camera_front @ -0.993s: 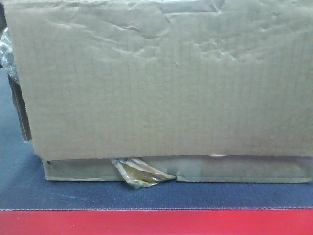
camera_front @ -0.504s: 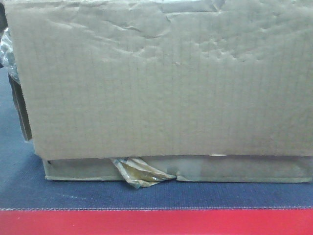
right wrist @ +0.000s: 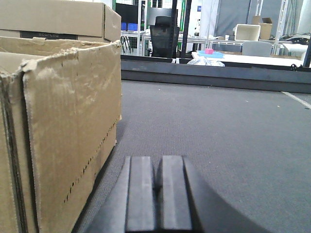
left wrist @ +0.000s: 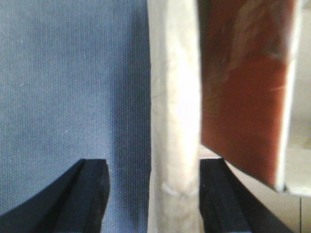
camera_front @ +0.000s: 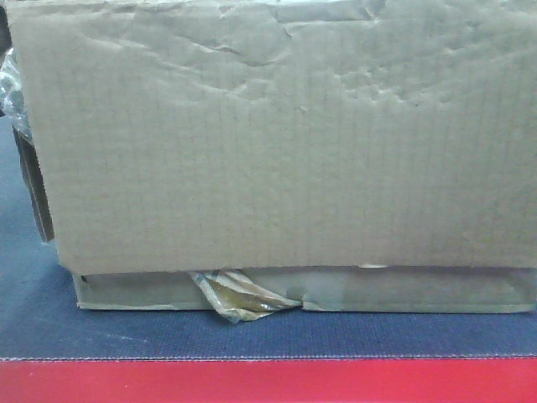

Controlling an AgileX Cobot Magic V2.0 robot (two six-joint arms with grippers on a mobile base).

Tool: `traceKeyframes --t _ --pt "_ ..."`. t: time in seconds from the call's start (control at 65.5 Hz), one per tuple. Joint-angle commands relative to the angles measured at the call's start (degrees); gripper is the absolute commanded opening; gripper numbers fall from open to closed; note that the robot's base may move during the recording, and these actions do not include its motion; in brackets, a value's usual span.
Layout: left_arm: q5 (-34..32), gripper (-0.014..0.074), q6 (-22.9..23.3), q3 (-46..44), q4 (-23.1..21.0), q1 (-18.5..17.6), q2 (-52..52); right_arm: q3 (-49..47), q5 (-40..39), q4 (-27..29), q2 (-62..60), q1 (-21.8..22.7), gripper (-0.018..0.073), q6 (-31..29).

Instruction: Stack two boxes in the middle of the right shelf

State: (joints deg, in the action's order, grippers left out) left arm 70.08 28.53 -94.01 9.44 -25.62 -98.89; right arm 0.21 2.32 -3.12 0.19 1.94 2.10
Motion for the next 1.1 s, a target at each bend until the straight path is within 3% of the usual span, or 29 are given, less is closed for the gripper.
traceKeyframes --t 0.0,0.367,0.55,0.718,0.901,1.085 --pt "-0.12 0.0309 -0.09 0.16 -1.31 0.08 0.43 -0.21 -1.11 0.22 -0.19 0.27 -0.0162 -0.12" --pt "-0.12 0.0309 -0.09 0.16 -1.97 0.08 0.43 -0.21 -1.11 0.22 -0.19 0.27 -0.0162 -0.12" --pt "-0.12 0.0309 -0.09 0.16 -0.18 0.08 0.43 -0.21 -1.43 -1.29 -0.19 0.27 -0.0162 -0.12" --pt "-0.12 0.0309 -0.09 0.16 -0.18 0.08 0.43 -0.43 -9.88 0.51 -0.19 0.17 -0.0162 -0.12" --pt "-0.12 0.0309 -0.09 0.16 -0.18 0.08 0.43 -13.94 0.84 0.51 1.25 0.17 -0.0162 -0.12" --pt "-0.12 0.0309 -0.09 0.16 -0.18 0.08 0.43 -27.12 14.14 0.51 12.13 0.17 -0.0162 -0.12"
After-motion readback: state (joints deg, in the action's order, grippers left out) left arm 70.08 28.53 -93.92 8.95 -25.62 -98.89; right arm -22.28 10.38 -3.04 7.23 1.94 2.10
